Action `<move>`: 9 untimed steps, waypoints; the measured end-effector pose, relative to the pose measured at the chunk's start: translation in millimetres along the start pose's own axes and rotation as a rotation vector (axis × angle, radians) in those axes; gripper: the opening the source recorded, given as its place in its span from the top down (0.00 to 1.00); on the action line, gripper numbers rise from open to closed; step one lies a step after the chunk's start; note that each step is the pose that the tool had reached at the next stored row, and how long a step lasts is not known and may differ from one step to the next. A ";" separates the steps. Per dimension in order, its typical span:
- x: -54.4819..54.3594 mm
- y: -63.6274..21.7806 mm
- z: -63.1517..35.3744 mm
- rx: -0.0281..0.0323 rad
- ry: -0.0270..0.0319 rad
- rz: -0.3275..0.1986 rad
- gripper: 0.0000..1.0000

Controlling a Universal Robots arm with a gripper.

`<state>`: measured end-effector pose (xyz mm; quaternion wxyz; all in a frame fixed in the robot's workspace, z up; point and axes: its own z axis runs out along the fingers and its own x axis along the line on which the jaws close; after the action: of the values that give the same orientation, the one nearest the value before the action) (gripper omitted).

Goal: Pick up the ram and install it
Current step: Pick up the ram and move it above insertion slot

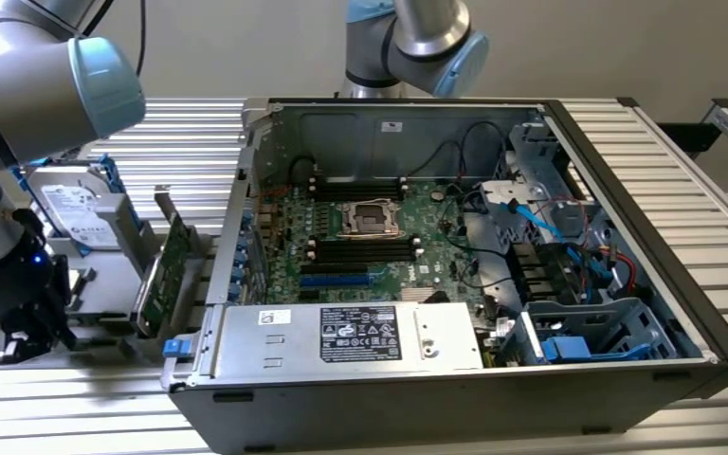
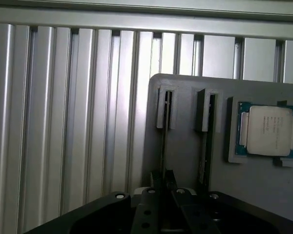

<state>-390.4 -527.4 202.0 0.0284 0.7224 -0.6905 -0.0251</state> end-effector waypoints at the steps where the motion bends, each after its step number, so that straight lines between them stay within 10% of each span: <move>1: 0.0 0.3 -3.3 -0.0002 0.0001 0.000 0.86; 9: 0.1 2.9 -38.6 -0.0028 -0.0001 0.000 0.86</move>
<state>-390.3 -527.4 240.7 0.0293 0.7223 -0.6905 -0.0260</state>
